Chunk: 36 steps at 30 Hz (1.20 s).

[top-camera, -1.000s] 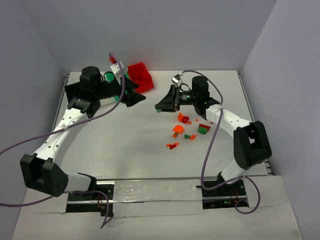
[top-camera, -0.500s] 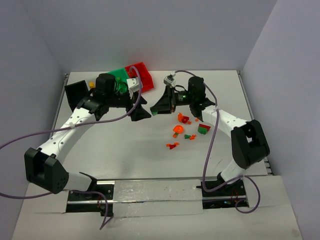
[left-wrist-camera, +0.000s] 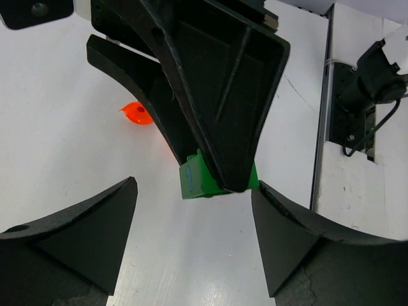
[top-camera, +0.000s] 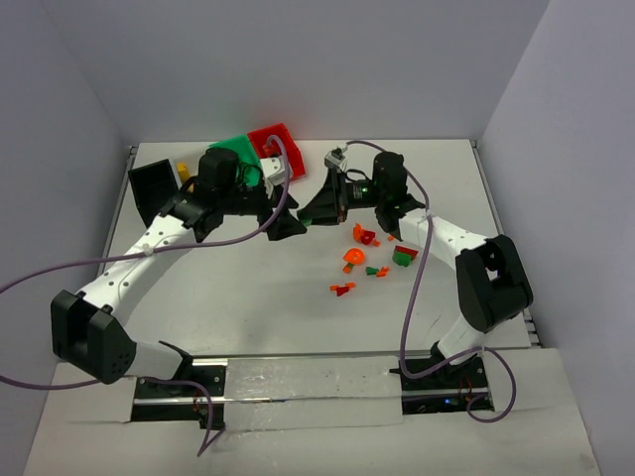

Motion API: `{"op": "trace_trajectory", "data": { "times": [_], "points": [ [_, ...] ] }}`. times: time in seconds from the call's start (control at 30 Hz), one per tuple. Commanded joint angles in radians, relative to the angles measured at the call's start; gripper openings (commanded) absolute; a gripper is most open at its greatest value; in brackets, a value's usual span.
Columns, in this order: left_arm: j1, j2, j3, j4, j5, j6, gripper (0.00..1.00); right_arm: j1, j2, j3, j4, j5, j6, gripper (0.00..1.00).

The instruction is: Sort the legos into containers by color

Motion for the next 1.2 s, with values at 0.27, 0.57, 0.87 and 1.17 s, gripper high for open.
{"op": "trace_trajectory", "data": {
  "times": [0.27, 0.57, 0.87, 1.17],
  "points": [
    [-0.036, 0.034, 0.012, 0.137, -0.096, -0.088, 0.60, 0.017, 0.010, 0.014, 0.043, 0.007, 0.013, 0.00],
    [-0.034, 0.019, -0.003, 0.105, -0.082, -0.090, 0.00, 0.006, 0.018, 0.030, -0.039, 0.000, -0.036, 0.55],
    [0.246, 0.062, -0.049, 0.020, -0.193, -0.038, 0.00, -0.176, -0.012, 0.136, -0.448, 0.099, -0.385, 0.94],
    [0.375, 0.491, 0.352, 0.026, -0.557, -0.045, 0.00, -0.230, -0.096, 0.239, -0.819, 0.385, -0.773, 0.96]
  ]
}}
